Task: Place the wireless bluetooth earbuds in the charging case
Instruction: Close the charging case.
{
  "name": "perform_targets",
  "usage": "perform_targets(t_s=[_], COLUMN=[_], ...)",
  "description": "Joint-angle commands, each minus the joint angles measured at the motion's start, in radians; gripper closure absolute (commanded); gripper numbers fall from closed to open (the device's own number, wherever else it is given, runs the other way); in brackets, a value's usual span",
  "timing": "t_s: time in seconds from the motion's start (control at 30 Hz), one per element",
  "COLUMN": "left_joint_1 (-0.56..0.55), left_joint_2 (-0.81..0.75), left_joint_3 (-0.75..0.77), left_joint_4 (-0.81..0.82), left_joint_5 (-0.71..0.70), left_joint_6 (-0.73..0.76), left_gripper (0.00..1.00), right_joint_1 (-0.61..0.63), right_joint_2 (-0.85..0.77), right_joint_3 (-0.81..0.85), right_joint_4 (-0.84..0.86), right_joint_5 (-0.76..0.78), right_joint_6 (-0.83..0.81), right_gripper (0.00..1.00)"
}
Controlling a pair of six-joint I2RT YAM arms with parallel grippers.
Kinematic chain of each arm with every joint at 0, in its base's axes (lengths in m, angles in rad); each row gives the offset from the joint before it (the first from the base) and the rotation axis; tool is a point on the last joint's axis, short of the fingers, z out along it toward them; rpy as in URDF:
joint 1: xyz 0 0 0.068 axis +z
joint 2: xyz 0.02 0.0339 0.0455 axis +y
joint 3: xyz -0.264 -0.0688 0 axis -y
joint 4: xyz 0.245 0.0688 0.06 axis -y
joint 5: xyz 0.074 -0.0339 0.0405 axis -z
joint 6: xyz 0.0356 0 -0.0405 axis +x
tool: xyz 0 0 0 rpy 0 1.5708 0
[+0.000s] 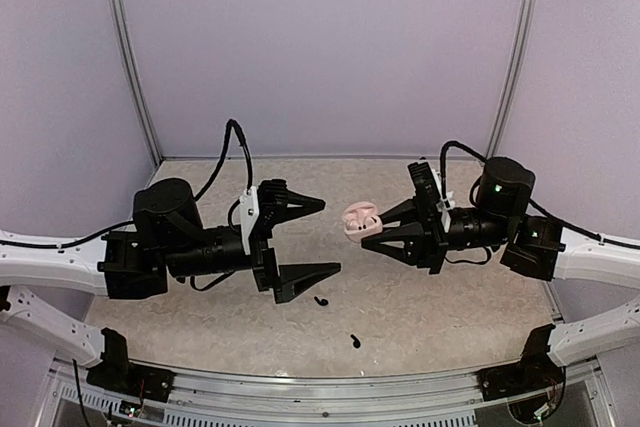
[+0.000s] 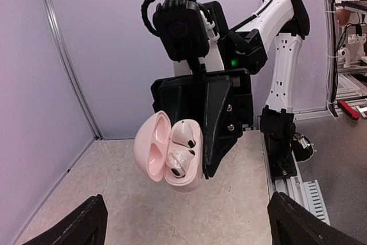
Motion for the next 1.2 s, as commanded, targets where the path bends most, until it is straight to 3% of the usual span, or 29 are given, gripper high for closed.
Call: perform_targets(t_s=[0.0,0.27,1.17], left_joint_1=[-0.011,-0.026,-0.11], left_joint_2=[0.041,0.096,0.067], left_joint_3=[0.02,0.063,0.044], left_joint_4=[0.038,0.045,0.036], left_joint_5=[0.034,0.046,0.011], left_joint_6=[0.014,0.031,0.209], left_gripper=[0.04,0.07,0.1], right_joint_1=[-0.005,-0.003,-0.013], right_joint_2=[0.021,0.049,0.058], right_joint_3=[0.039,0.048,0.037], right_joint_4=[-0.009,-0.008,-0.016], right_joint_5=[-0.062,-0.082,-0.005], right_joint_6=[0.042,0.044,0.051], right_gripper=[1.0,1.0,1.0])
